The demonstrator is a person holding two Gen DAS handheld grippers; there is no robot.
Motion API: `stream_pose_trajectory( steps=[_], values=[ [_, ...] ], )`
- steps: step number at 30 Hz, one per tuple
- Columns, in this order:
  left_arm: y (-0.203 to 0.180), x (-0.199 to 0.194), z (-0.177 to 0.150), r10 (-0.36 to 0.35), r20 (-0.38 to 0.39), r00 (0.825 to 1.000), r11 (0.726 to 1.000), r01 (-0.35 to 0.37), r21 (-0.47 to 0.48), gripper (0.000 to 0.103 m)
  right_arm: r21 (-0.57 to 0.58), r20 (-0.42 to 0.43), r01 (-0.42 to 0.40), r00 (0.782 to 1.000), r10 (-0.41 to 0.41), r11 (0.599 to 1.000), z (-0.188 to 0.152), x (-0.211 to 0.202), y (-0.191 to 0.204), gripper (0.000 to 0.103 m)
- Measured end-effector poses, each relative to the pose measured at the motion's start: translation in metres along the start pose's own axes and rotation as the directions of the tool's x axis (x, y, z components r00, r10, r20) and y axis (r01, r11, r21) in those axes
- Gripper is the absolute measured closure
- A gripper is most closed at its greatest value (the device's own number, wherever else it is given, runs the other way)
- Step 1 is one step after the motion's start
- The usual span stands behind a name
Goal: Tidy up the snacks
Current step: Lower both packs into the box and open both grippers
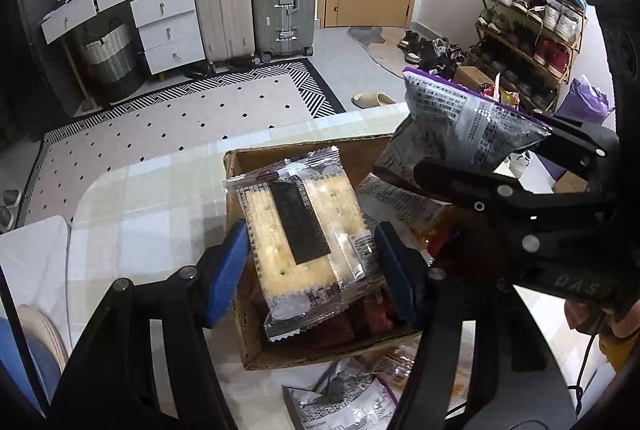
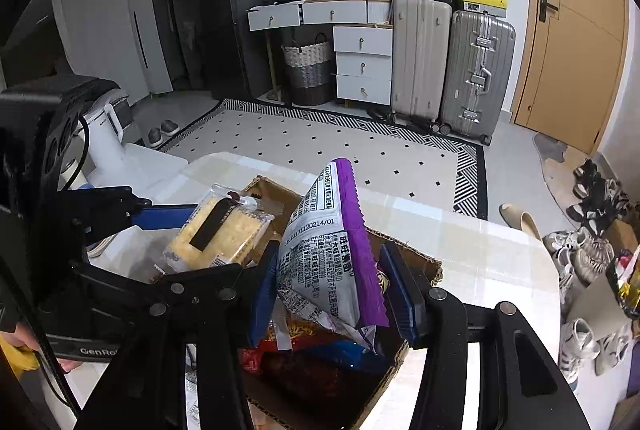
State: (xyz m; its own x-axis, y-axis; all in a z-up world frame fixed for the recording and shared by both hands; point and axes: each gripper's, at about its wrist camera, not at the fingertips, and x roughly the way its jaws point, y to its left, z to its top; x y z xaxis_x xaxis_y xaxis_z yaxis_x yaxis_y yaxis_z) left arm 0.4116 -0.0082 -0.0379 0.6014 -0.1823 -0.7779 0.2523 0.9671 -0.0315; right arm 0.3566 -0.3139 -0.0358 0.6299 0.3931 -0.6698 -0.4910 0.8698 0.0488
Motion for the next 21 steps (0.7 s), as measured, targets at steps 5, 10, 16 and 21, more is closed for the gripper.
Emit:
stream_pose_trajectory(
  steps=[5, 10, 16, 21],
  values=[
    [0.011, 0.001, 0.000, 0.000, -0.005, 1.000, 0.999, 0.000, -0.034, 0.042, 0.014, -0.016, 0.001, 1.000, -0.001, 1.000, -0.001, 0.001, -0.001, 0.053],
    [0.017, 0.010, 0.003, 0.001, -0.019, 1.000, 0.999, -0.001, -0.034, 0.042, 0.024, -0.041, 0.020, 0.999, -0.019, 1.000, 0.000, 0.006, -0.005, 0.052],
    [0.025, 0.019, 0.007, -0.007, -0.034, 0.999, 1.000, 0.006, -0.027, 0.041, -0.003, -0.065, 0.076, 0.995, -0.076, 0.997, 0.002, 0.012, 0.000, 0.052],
    [0.026, 0.013, 0.009, 0.005, -0.014, 1.000, 1.000, -0.005, -0.024, 0.041, -0.021, -0.067, 0.047, 0.997, -0.049, 0.999, 0.002, 0.011, 0.004, 0.052]
  ],
)
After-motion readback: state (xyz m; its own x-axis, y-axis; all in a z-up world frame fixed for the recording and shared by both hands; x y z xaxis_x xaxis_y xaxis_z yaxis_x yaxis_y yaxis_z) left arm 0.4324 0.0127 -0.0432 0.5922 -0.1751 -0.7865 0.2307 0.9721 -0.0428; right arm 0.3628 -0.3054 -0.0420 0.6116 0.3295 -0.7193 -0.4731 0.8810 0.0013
